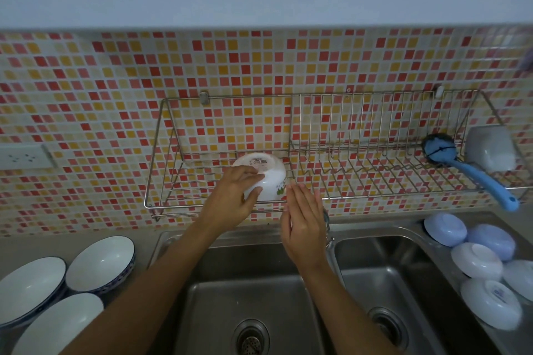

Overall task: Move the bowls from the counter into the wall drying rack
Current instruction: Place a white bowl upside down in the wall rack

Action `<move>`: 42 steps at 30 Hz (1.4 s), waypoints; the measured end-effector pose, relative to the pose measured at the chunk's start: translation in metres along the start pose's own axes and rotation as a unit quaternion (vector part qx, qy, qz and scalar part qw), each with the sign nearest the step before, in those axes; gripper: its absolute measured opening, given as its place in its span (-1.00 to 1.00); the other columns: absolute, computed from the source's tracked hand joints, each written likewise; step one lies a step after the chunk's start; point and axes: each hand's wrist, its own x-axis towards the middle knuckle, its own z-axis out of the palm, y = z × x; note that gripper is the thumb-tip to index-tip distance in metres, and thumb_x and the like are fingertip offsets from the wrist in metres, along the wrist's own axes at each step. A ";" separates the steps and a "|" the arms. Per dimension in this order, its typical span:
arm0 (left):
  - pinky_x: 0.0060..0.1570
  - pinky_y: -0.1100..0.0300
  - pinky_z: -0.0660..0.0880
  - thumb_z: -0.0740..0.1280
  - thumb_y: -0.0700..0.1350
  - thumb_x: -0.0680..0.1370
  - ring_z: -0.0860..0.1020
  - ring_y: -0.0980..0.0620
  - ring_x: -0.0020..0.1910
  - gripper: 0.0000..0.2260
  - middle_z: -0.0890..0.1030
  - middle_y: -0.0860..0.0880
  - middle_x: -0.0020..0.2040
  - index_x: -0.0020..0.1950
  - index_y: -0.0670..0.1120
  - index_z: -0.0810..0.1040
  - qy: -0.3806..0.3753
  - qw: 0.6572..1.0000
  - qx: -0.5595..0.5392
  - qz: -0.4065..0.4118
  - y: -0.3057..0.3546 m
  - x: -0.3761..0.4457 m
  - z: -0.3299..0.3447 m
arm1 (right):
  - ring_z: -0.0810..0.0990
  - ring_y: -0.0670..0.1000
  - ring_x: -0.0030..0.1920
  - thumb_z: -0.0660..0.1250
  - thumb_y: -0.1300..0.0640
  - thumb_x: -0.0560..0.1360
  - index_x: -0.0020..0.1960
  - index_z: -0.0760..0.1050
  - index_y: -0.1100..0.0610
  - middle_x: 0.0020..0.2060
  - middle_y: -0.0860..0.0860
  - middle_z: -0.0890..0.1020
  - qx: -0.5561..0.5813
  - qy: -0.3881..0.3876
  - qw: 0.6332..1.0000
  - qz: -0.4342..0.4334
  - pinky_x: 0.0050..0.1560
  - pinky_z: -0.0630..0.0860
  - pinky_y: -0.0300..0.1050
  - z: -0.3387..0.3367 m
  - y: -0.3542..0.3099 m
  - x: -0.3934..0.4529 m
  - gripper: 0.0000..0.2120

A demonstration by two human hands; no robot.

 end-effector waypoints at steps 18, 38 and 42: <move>0.45 0.05 -0.22 -0.02 0.10 0.63 -0.15 -0.01 0.54 -0.45 -0.15 0.02 0.57 0.54 -0.03 -0.15 -0.130 0.984 0.119 -0.030 0.005 0.010 0.000 | 0.44 0.05 0.38 0.28 0.17 0.55 0.32 0.50 0.25 0.29 0.13 0.55 0.003 -0.007 1.000 0.024 0.49 0.24 0.05 -0.002 -0.003 -0.001 -0.64; 0.45 -0.05 -0.27 -0.16 0.14 0.64 0.05 -0.04 0.54 -0.49 0.09 -0.04 0.56 0.55 -0.05 0.01 -0.069 0.973 0.222 -0.008 -0.008 -0.043 0.000 | 0.03 0.06 0.55 0.04 -0.02 0.62 0.52 0.20 0.19 0.51 0.10 0.22 -0.032 -0.103 0.990 0.094 0.51 0.06 0.09 -0.019 -0.041 -0.026 -0.47; 0.45 -0.11 -0.21 -0.08 0.10 0.64 0.03 -0.06 0.54 -0.52 0.08 -0.02 0.56 0.53 0.03 -0.09 -0.035 0.978 0.205 -0.010 -0.024 -0.085 -0.010 | -0.06 0.08 0.55 0.03 -0.12 0.59 0.57 0.03 0.01 0.57 0.08 -0.01 0.000 -0.203 0.974 0.099 0.46 0.13 0.13 -0.006 -0.065 -0.055 -0.41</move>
